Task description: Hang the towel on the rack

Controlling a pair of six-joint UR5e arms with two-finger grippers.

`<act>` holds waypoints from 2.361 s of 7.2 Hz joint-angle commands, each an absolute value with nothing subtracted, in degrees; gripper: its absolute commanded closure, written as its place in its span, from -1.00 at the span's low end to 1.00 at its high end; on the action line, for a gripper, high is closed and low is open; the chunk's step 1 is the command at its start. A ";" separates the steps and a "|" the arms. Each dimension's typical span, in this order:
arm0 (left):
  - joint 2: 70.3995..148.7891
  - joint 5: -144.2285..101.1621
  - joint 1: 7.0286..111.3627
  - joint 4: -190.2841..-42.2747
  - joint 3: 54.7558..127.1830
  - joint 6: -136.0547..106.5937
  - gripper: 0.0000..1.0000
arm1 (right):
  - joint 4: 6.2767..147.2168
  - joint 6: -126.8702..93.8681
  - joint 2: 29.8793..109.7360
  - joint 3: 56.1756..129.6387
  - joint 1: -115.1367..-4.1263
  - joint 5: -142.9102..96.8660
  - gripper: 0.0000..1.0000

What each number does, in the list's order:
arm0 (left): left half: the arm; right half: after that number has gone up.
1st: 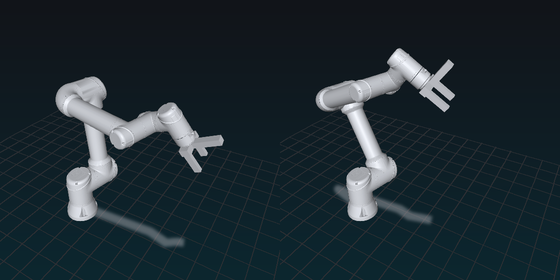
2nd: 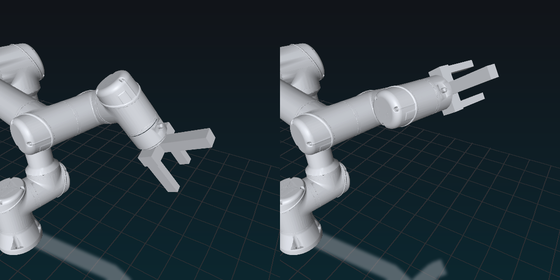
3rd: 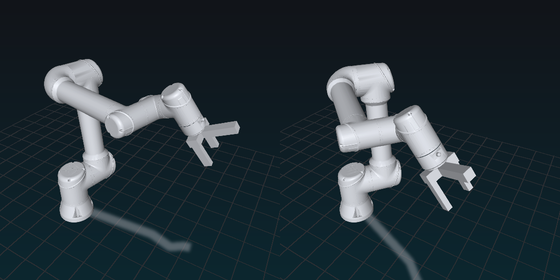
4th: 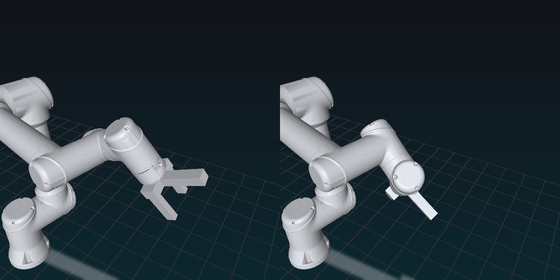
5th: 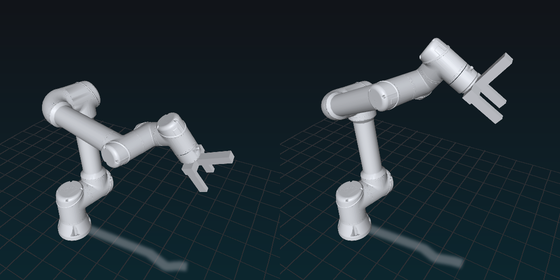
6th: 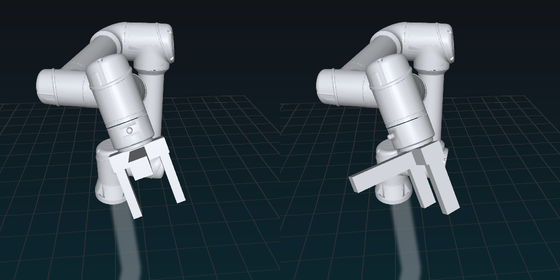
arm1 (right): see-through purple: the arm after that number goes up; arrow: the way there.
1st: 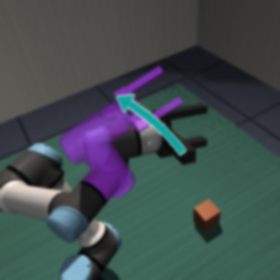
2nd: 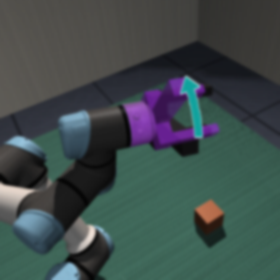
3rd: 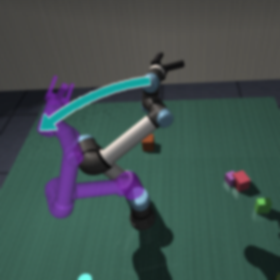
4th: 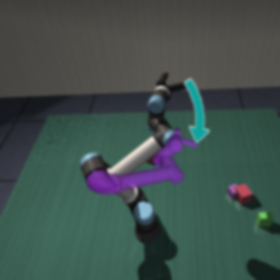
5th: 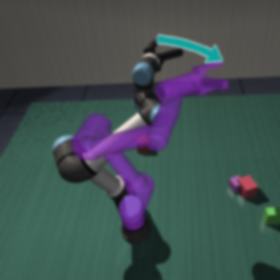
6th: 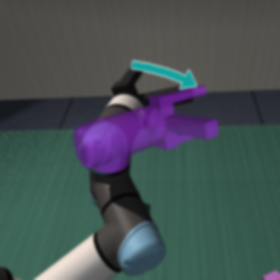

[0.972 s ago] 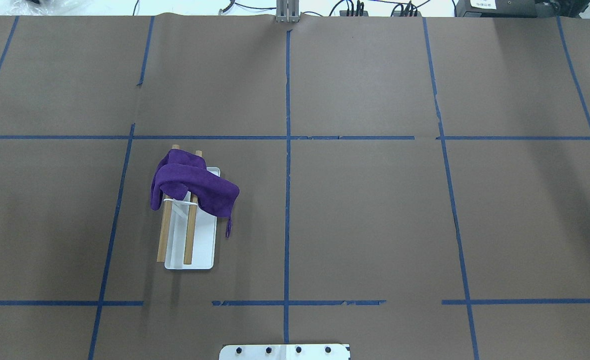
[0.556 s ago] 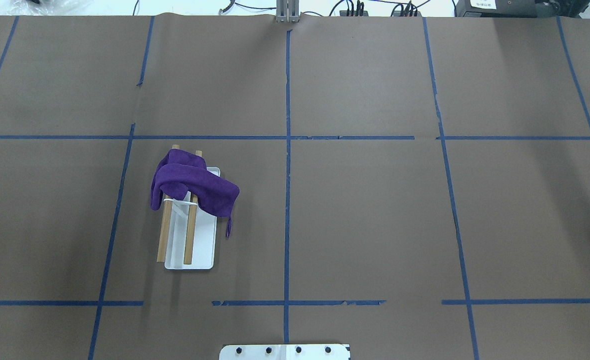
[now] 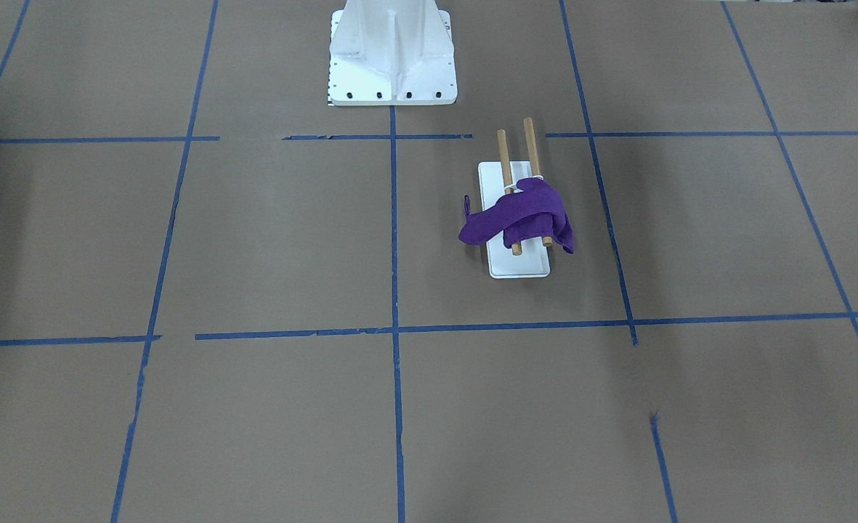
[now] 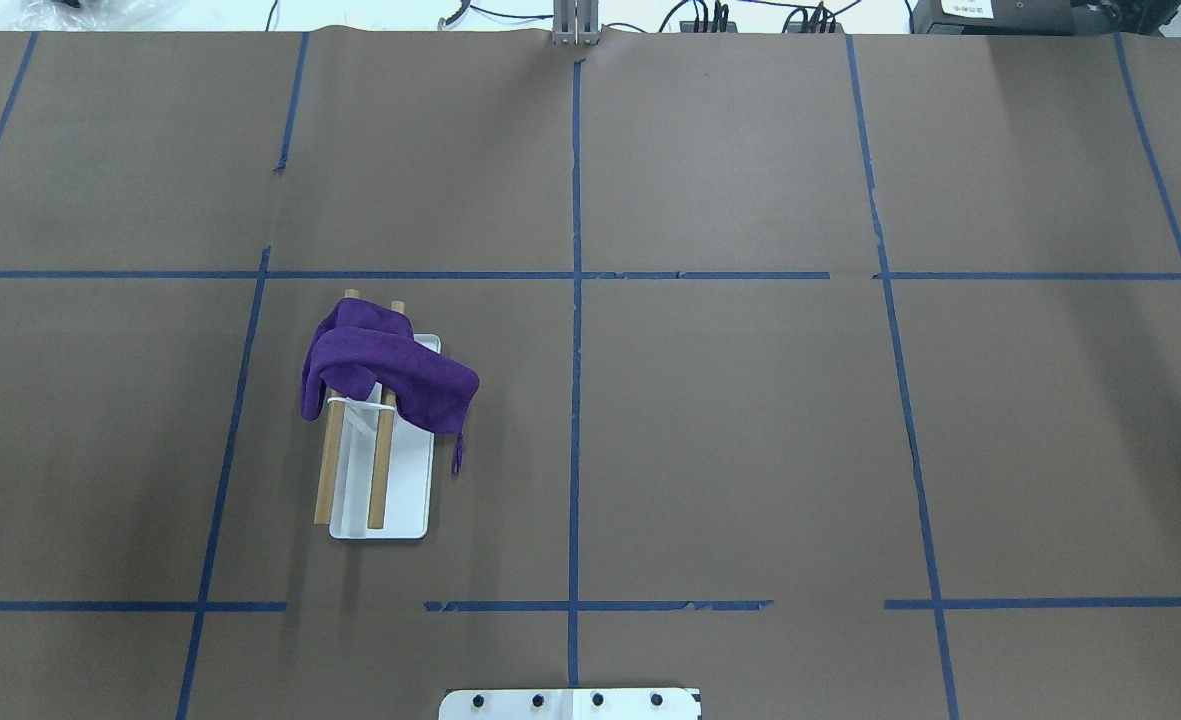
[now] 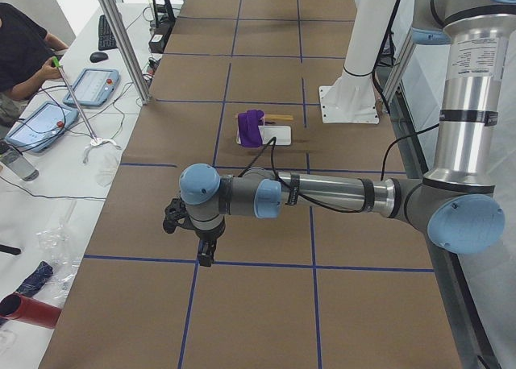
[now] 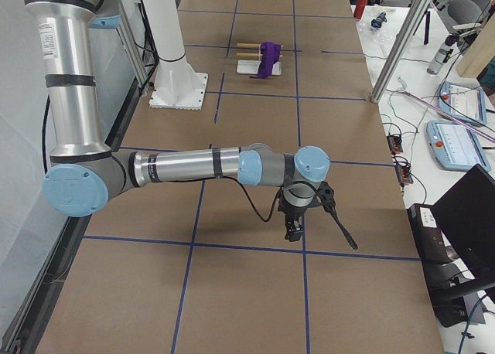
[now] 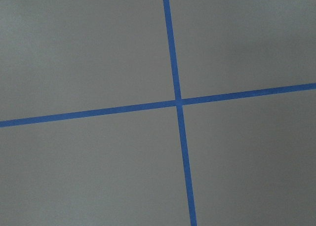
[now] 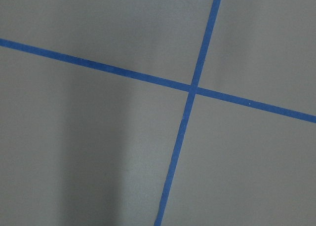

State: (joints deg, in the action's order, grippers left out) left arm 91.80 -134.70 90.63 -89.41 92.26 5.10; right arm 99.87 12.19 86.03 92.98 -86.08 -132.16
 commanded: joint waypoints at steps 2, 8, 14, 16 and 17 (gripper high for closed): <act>91.76 -134.74 90.62 -89.39 94.65 5.01 -1.00 | 99.84 11.69 86.05 93.16 -86.04 -132.54 -1.00; 91.15 -134.82 90.26 -89.47 96.50 -2.64 -1.00 | 98.70 11.51 85.78 93.69 -86.04 -132.63 -1.00; 92.37 -134.03 89.65 -91.68 98.68 -2.46 -1.00 | 98.61 11.51 85.34 93.87 -85.96 -132.71 -1.00; 91.85 -134.03 89.65 -91.58 98.53 -2.46 -1.00 | 98.70 11.51 85.43 94.74 -86.04 -132.71 -1.00; 91.50 -134.03 89.74 -91.41 98.70 -2.46 -1.00 | 98.70 11.51 85.52 94.75 -85.96 -132.71 -1.00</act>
State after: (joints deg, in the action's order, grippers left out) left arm 91.90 -134.04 89.67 -91.59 98.52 -2.47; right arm 98.69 11.51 85.44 94.60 -85.99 -132.72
